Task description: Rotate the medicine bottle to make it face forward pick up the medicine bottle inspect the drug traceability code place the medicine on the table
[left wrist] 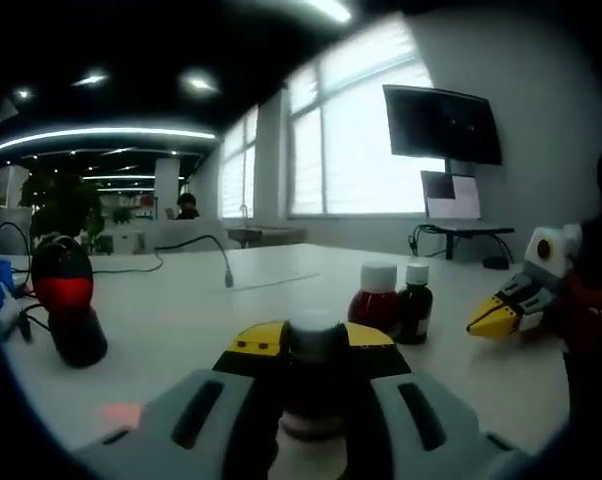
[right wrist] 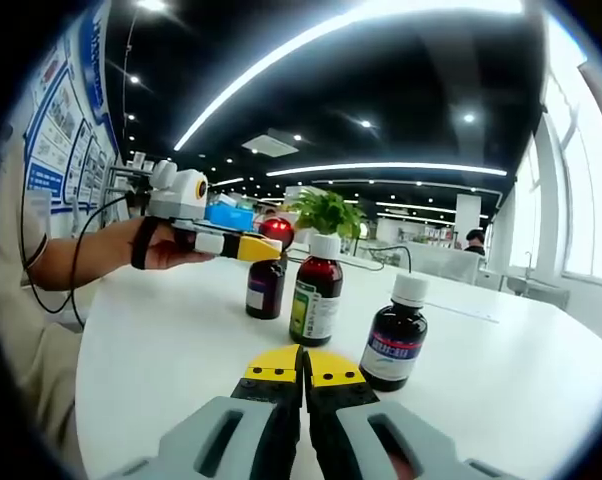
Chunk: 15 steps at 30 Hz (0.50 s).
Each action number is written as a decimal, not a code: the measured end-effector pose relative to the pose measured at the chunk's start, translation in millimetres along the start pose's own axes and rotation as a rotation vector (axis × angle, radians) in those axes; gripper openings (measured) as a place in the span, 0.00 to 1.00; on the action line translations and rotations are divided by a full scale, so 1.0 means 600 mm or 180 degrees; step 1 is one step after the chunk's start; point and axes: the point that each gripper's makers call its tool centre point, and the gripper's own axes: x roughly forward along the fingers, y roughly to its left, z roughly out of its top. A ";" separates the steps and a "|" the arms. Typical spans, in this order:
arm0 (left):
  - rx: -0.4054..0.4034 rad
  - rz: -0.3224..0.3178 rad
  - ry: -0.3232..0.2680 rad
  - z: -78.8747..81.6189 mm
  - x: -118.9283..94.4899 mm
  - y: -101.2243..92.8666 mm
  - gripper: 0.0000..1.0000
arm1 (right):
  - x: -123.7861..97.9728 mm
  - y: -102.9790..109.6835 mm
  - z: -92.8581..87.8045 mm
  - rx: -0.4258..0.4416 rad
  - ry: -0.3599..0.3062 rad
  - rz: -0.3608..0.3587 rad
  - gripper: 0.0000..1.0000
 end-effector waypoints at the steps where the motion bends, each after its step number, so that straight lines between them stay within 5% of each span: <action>1: -0.0010 -0.0014 -0.0004 0.000 0.000 0.001 0.12 | 0.000 0.000 0.000 0.0002 0.0002 -0.0001 0.00; 15: 0.0010 -0.0286 0.0008 0.001 0.006 0.005 0.12 | -0.001 0.000 -0.001 -0.0004 0.0007 -0.0008 0.00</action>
